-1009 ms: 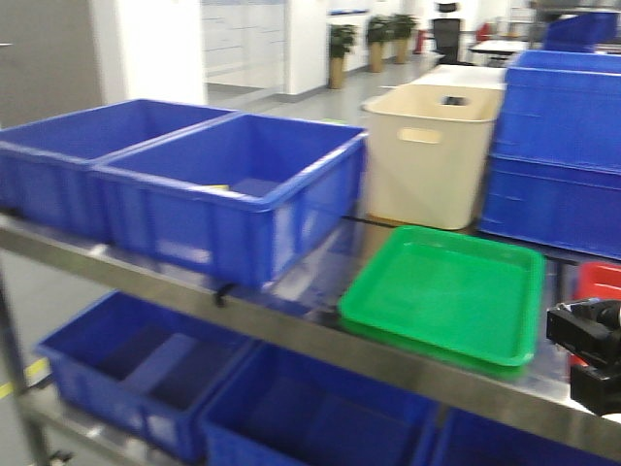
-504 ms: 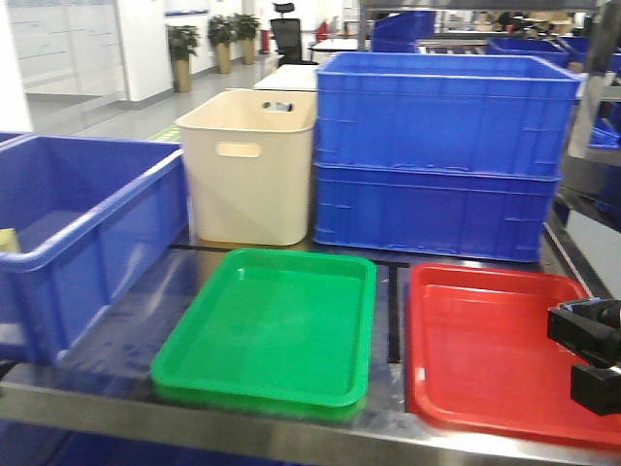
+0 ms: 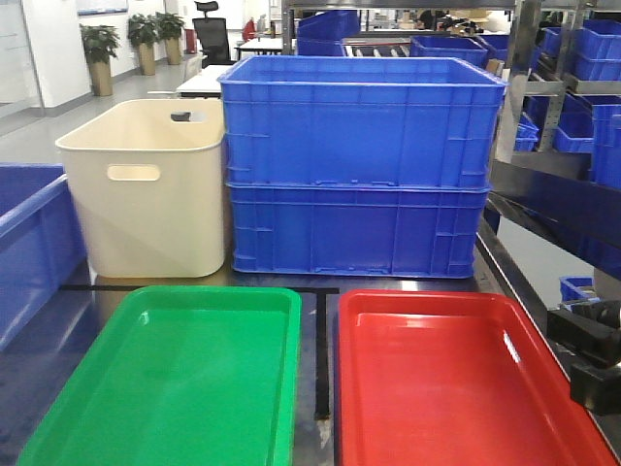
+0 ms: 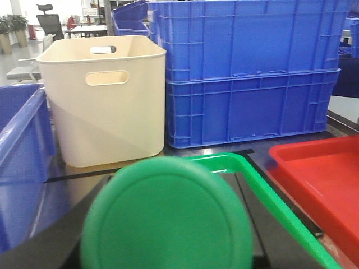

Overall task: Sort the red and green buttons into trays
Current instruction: 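Drive the base up to the shelf with green and red trays, then lower the left gripper into the green tray, right into the red tray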

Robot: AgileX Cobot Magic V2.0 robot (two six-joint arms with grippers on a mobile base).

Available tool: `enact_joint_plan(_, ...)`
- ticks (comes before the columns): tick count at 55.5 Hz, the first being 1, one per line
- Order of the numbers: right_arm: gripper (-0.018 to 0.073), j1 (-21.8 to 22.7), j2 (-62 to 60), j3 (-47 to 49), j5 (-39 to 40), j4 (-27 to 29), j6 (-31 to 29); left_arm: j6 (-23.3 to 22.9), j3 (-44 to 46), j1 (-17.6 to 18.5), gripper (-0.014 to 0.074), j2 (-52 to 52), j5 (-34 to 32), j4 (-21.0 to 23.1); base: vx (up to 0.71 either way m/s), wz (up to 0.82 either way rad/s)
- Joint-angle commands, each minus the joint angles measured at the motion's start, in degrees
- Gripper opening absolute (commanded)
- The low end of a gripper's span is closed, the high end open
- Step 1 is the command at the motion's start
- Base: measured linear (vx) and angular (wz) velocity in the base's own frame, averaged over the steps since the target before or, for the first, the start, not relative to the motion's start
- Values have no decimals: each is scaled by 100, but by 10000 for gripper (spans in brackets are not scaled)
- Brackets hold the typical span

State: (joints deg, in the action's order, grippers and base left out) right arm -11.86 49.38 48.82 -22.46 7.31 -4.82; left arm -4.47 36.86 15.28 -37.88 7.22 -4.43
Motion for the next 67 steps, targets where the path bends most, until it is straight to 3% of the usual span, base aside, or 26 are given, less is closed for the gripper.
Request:
enact_joint_plan(1,-9,0,-47,222,530,-23,-18,-53,203,44,3,-2,-479,34,17,-16)
enact_joint_plan(67,-9,0,-47,222,529,-23,-18,-53,203,44,3,-2,-479,34,9,-5)
